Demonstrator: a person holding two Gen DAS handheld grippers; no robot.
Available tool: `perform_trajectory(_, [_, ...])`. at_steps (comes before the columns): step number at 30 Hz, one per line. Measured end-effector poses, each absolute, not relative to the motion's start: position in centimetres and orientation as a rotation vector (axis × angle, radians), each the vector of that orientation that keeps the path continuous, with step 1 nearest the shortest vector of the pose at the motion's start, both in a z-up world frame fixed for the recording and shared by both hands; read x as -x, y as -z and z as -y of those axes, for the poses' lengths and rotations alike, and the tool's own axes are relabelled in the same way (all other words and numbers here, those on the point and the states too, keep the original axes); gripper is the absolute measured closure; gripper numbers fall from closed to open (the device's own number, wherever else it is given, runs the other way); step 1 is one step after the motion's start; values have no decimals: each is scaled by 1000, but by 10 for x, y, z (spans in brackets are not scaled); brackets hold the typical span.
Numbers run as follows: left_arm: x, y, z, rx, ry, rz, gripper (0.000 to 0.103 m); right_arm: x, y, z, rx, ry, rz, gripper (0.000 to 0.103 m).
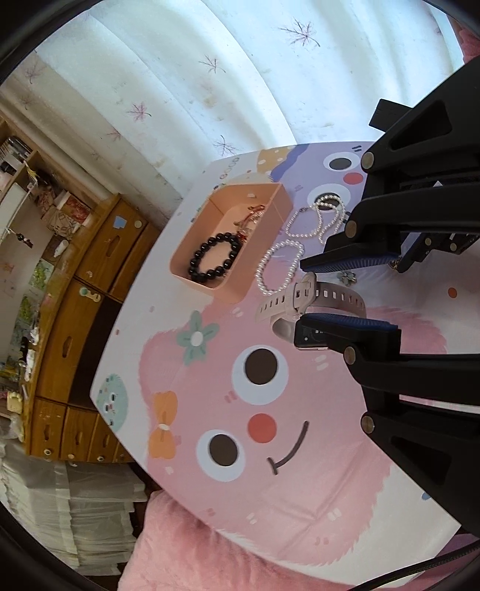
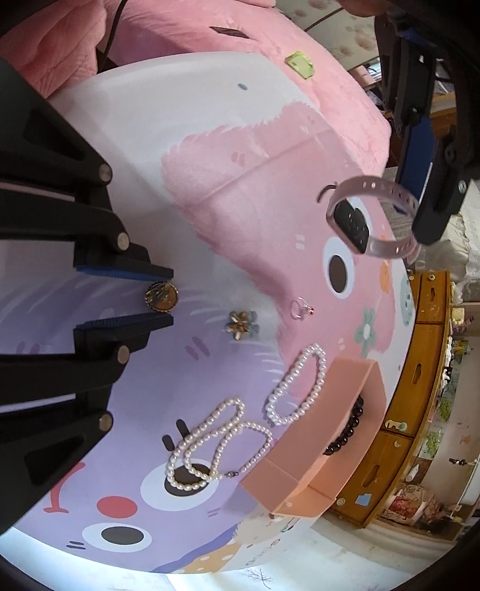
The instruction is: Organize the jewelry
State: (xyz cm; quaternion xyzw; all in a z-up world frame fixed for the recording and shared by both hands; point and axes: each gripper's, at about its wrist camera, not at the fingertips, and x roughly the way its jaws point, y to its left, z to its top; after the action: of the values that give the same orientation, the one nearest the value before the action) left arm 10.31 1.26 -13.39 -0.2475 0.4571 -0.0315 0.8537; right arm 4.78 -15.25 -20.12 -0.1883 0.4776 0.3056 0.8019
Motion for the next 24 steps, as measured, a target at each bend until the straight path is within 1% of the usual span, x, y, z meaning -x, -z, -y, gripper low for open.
perform_trajectory(6, [-113,106,-18,516,78,-919,83,-64,172,154,356,-644,-964,86])
perform_trajectory(14, [-146,71,-22,588,190,-800,83,-104,121,156,327,-567,-824,86])
perform_trajectory(19, [-178,66,-19,572,231,-766,83,-129,96,159,306,-520,-743,86])
perform_trajectory(24, [-212,79,-12,503,197,-828,83,-155,92,160,343,-436,-697,86])
